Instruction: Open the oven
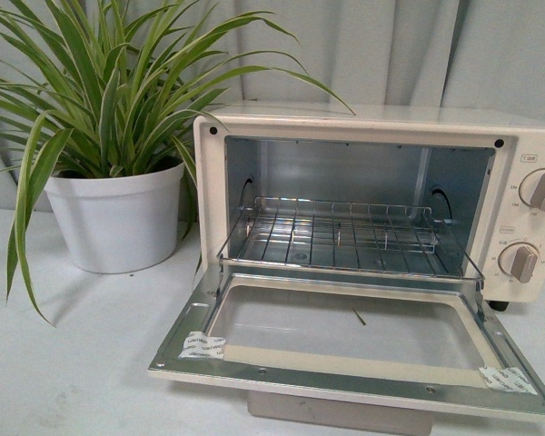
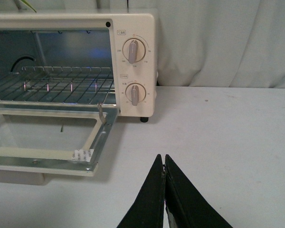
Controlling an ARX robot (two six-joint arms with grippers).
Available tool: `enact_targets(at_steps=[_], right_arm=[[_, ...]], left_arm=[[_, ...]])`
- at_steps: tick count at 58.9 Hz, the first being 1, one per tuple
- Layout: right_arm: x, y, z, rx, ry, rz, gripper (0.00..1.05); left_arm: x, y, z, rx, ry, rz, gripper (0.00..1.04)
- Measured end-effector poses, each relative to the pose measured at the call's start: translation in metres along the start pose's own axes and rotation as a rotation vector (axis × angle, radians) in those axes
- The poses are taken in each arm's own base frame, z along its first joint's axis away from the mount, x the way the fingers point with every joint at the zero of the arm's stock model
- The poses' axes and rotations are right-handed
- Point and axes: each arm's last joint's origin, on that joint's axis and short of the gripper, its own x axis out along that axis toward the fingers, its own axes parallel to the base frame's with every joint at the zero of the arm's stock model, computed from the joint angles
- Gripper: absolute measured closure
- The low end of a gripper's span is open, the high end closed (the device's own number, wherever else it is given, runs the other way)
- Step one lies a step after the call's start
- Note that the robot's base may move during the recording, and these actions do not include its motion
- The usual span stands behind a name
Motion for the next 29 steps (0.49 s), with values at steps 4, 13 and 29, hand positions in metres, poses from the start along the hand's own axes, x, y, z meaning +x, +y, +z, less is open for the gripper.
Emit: enact_targets(at_steps=[4,13,29], right_arm=[[0.0,0.0,0.0,0.0,0.0,-0.001,1.04],[0.0,0.0,0.0,0.0,0.0,-0.001,1.04],[0.0,0.0,0.0,0.0,0.0,-0.002,1.04]], left_arm=[[0.0,0.003,0.0,0.002,0.001,-0.018,1.01],[0.0,0.012,0.0,0.007,0.001,0.005,1.01],[0.0,0.013,0.0,0.006,0.001,0.006,0.98]])
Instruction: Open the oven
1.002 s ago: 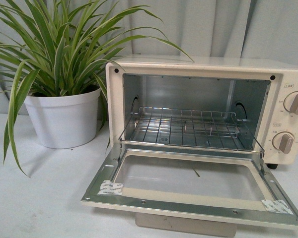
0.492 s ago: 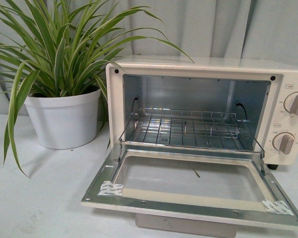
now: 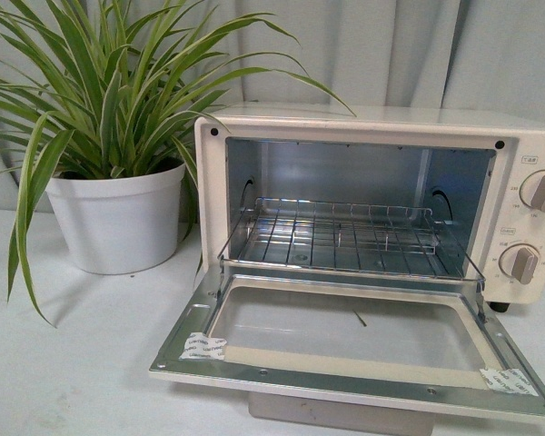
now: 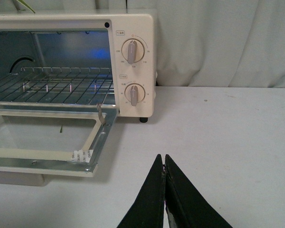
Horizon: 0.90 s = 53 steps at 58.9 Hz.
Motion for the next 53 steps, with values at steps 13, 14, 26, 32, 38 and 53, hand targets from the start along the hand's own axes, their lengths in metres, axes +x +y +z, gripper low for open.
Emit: enact_targets(at_steps=[13,14,26,32,38,53], right_arm=[[0.0,0.0,0.0,-0.002,0.0,0.0,0.66],[0.0,0.0,0.0,-0.002,0.0,0.0,0.62],[0.0,0.0,0.0,-0.002,0.0,0.0,0.18],[0.0,0.0,0.0,-0.001,0.0,0.0,0.1],[0.0,0.0,0.0,-0.002,0.0,0.0,0.09],[0.0,0.0,0.0,-0.002,0.0,0.0,0.09]], left_arm=[[0.0,0.0,0.0,0.0,0.0,0.0,0.56],[0.0,0.0,0.0,0.0,0.0,0.0,0.55],[0.0,0.0,0.0,0.0,0.0,0.0,0.08],[0.0,0.0,0.0,0.001,0.0,0.0,0.07],[0.0,0.0,0.0,0.001,0.0,0.0,0.06],[0.0,0.0,0.0,0.001,0.0,0.0,0.06]])
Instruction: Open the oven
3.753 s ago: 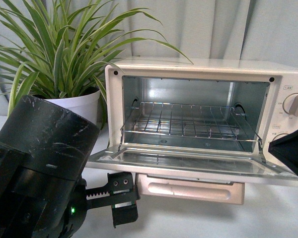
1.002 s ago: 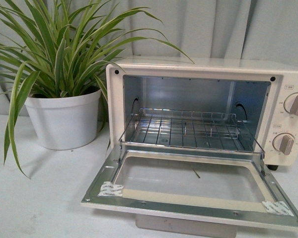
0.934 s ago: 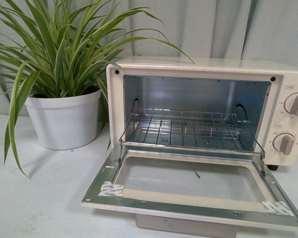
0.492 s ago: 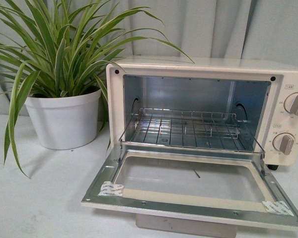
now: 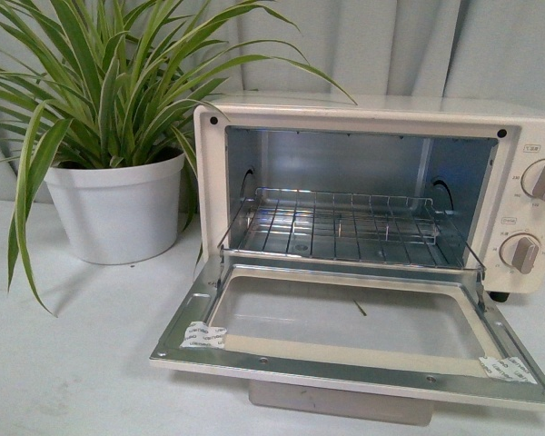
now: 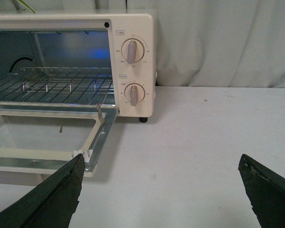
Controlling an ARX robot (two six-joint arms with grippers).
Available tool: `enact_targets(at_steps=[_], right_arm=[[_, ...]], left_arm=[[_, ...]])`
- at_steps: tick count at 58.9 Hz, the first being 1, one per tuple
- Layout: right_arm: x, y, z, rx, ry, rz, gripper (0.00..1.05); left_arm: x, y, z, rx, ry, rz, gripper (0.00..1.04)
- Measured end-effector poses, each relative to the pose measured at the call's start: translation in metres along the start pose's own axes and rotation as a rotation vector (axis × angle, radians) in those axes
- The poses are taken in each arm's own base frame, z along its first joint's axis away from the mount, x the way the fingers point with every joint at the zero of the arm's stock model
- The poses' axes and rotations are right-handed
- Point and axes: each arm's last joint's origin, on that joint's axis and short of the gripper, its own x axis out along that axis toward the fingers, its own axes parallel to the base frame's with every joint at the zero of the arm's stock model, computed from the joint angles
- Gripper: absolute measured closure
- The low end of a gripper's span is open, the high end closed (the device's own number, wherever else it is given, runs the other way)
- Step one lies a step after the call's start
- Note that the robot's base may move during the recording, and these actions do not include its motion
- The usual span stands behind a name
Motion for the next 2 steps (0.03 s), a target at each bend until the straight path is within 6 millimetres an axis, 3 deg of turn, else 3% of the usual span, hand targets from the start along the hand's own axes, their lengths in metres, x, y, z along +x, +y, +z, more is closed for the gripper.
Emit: enact_targets(at_steps=[2], right_arm=[[0.0,0.0,0.0,0.0,0.0,0.0,0.09]], left_arm=[[0.0,0.0,0.0,0.0,0.0,0.0,0.06]])
